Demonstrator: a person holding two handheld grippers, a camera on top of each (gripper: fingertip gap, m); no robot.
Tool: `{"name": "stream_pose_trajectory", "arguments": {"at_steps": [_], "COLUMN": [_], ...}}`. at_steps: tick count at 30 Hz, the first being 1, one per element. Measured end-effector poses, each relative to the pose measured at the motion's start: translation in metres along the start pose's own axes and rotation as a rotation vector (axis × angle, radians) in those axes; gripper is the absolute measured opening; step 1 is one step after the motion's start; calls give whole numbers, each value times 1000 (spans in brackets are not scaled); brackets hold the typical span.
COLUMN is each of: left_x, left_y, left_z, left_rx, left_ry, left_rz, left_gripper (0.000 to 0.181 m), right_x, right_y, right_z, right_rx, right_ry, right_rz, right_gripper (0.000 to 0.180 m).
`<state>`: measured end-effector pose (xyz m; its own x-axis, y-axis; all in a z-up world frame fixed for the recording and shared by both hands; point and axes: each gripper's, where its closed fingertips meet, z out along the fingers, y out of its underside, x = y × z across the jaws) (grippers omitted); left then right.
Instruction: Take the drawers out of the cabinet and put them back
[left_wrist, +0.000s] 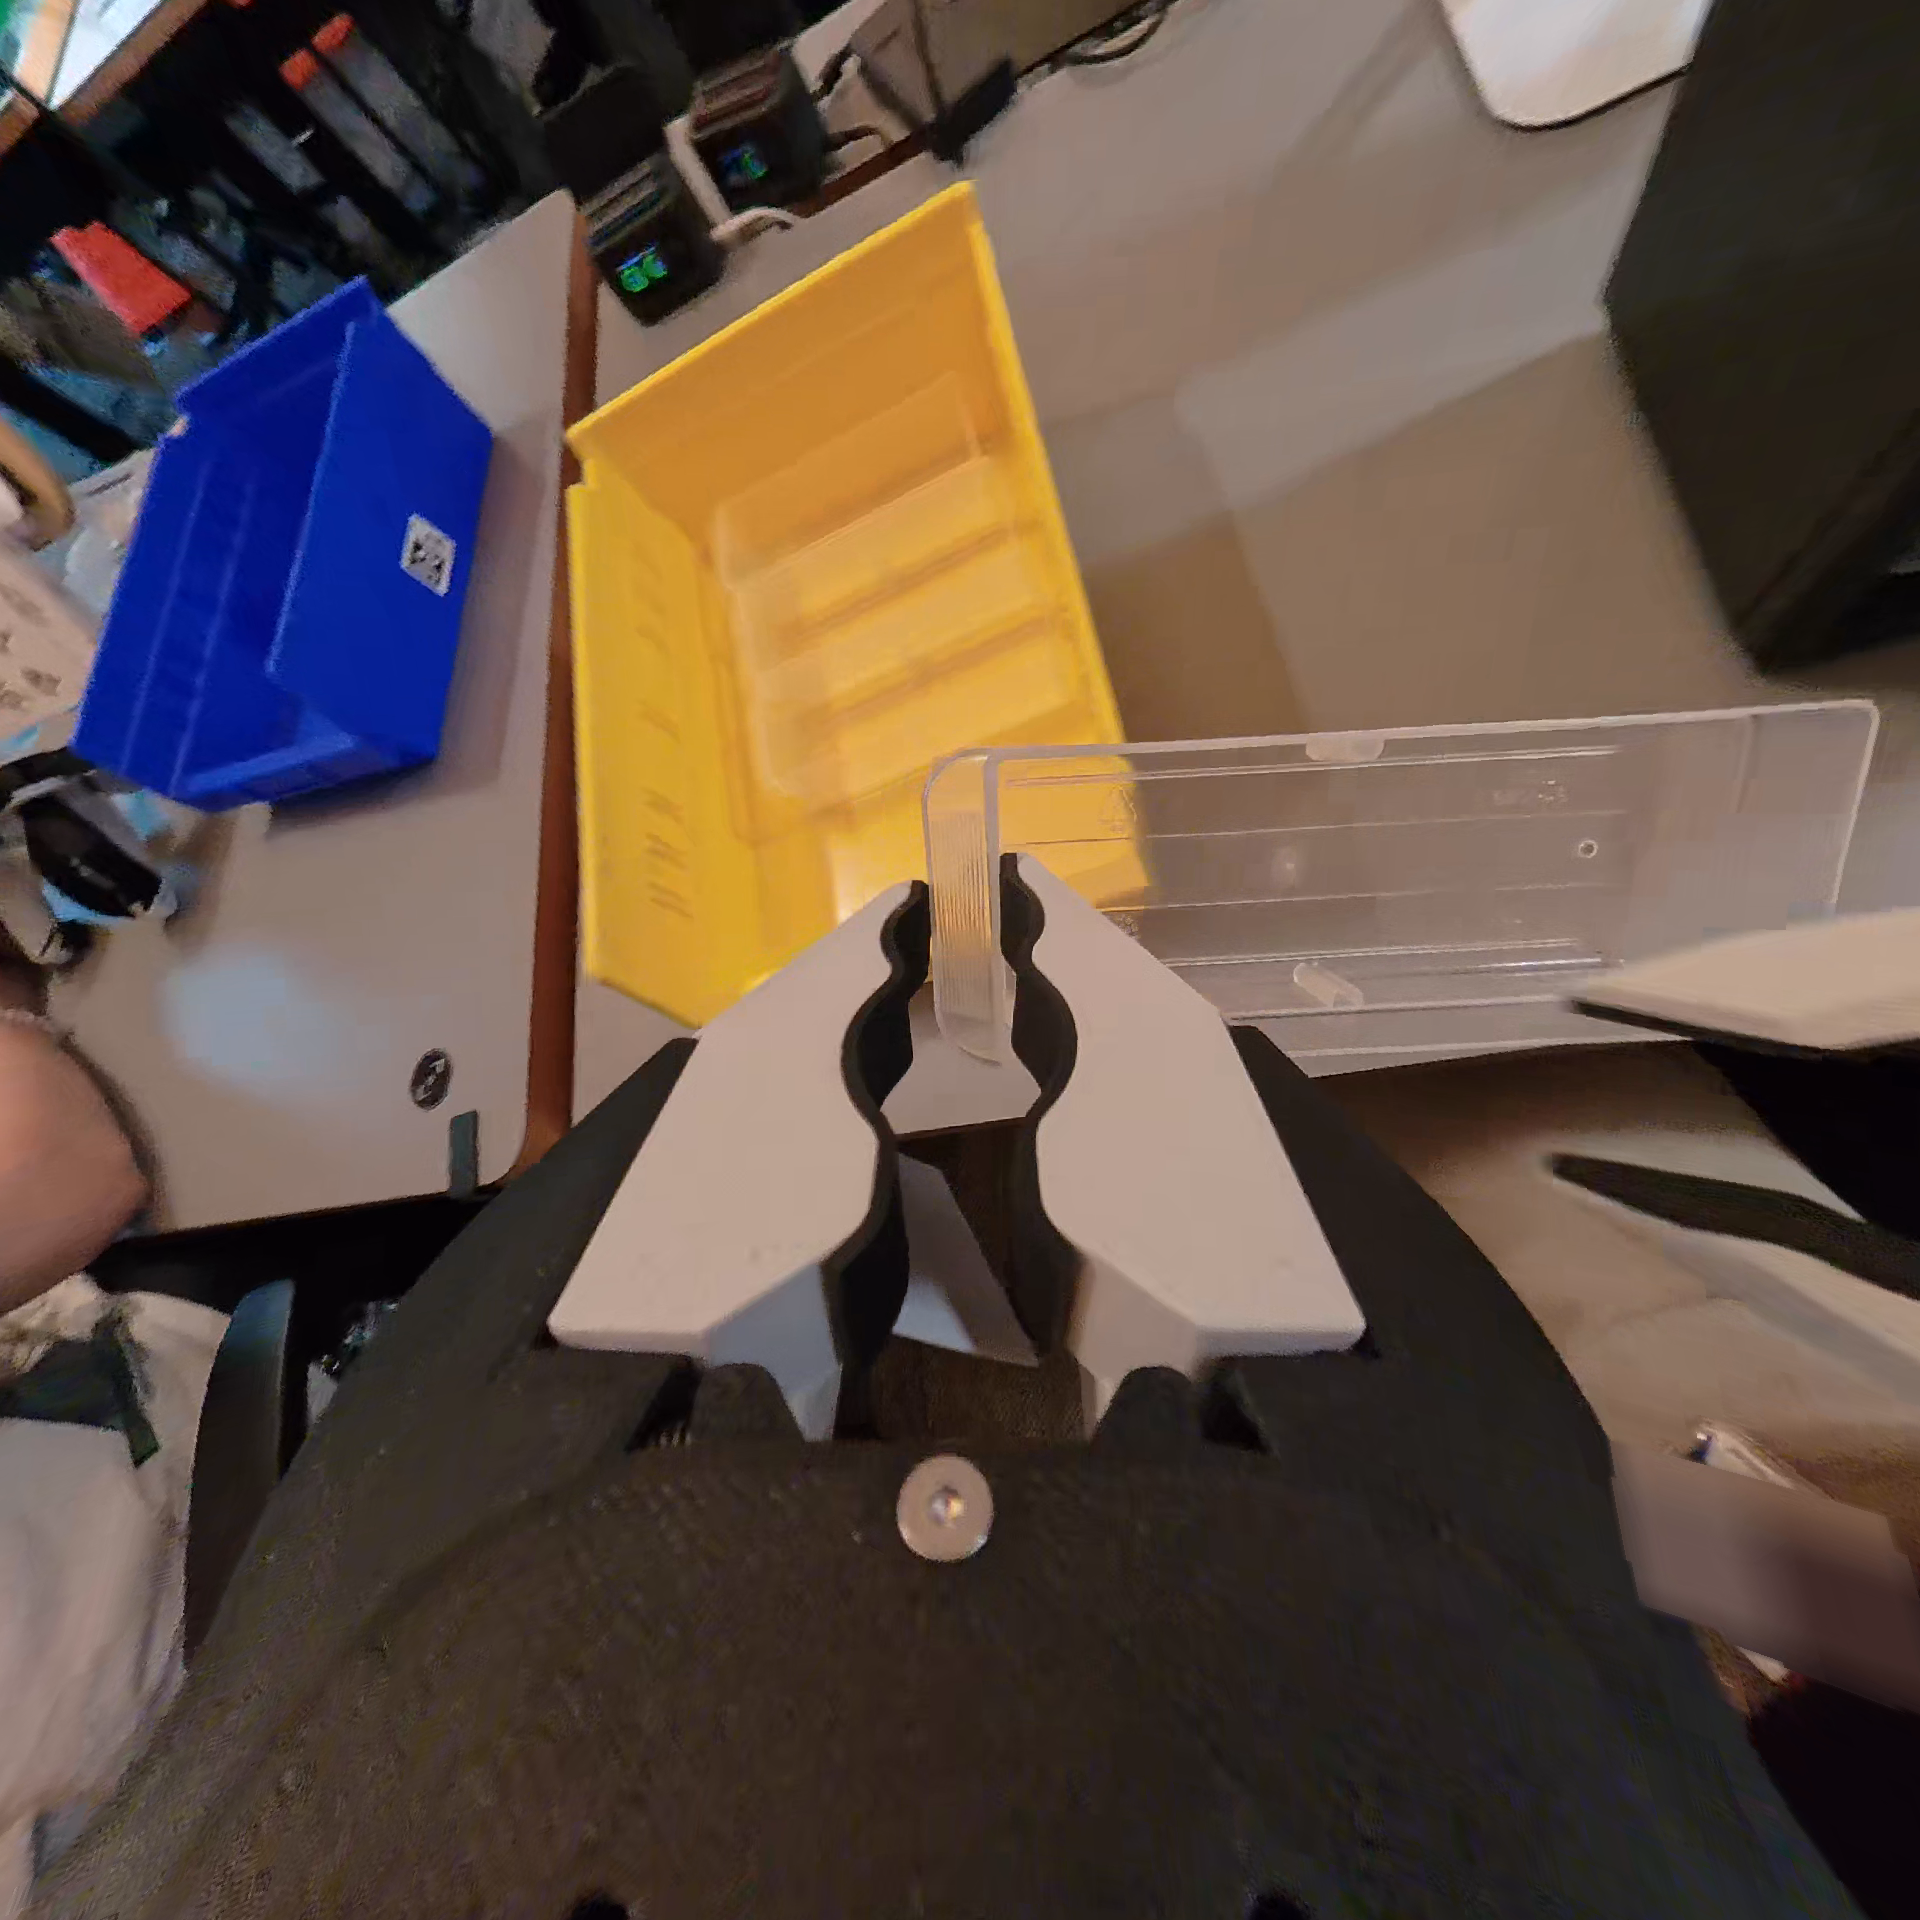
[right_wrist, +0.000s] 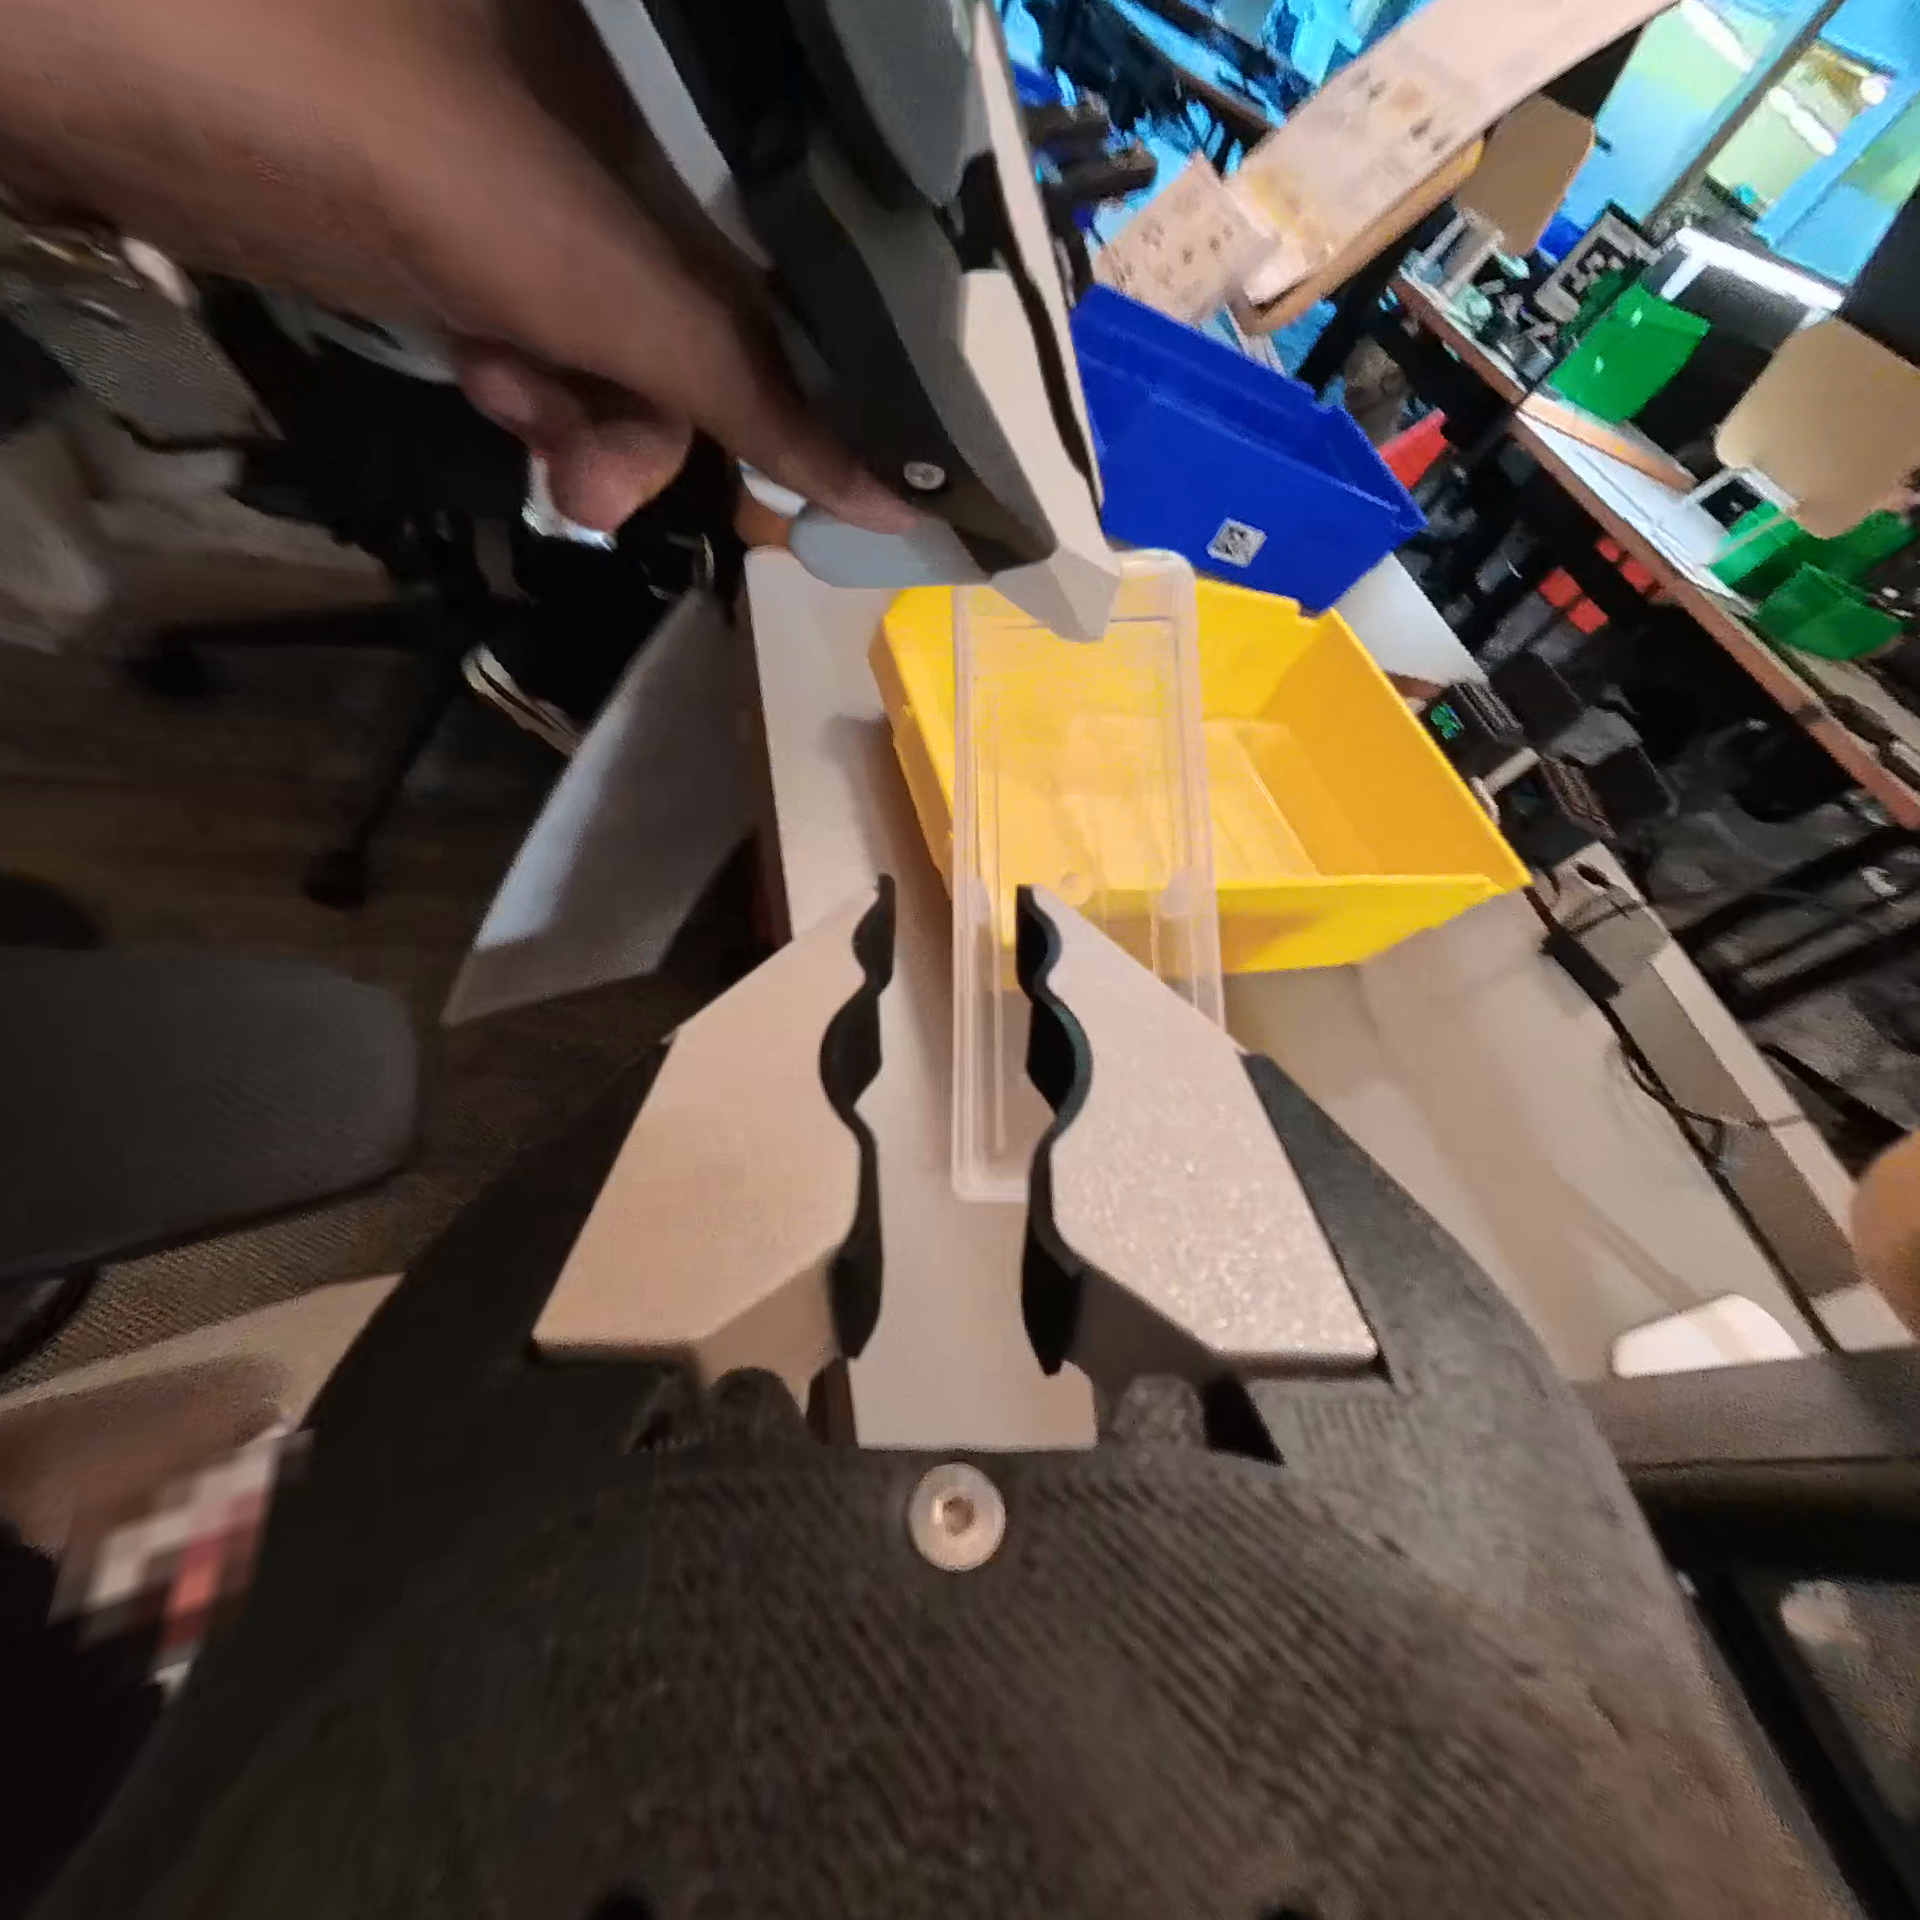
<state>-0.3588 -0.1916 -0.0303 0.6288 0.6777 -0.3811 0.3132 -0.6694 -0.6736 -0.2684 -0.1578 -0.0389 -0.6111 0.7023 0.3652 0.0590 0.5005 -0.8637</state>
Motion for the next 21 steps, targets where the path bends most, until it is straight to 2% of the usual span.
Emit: {"name": "stream_pose_trajectory", "arguments": {"at_steps": [7,12,16,18,21], "left_x": [58,88,104,111,134], "left_y": [-5,-1,-3,-3,-5], "left_z": [28,44,44,44,37], "left_rx": [-3,-16,-4,-2,55], "left_ry": [114,190,228,262,396], "left_rz": [8,-8,-6,-8,-20], "left_gripper": [12,12,12,13,19], "right_x": [19,13,16,17,25], "right_y": [48,83,96,100,110], "right_z": [5,8,8,1,-20], "right_rx": [-218,-318,-326,-321,-327], "right_ry": [164,134,116,99,106], "right_rz": [-248,-234,-220,-242,-321], "right_gripper": [17,16,1,1,1]}}
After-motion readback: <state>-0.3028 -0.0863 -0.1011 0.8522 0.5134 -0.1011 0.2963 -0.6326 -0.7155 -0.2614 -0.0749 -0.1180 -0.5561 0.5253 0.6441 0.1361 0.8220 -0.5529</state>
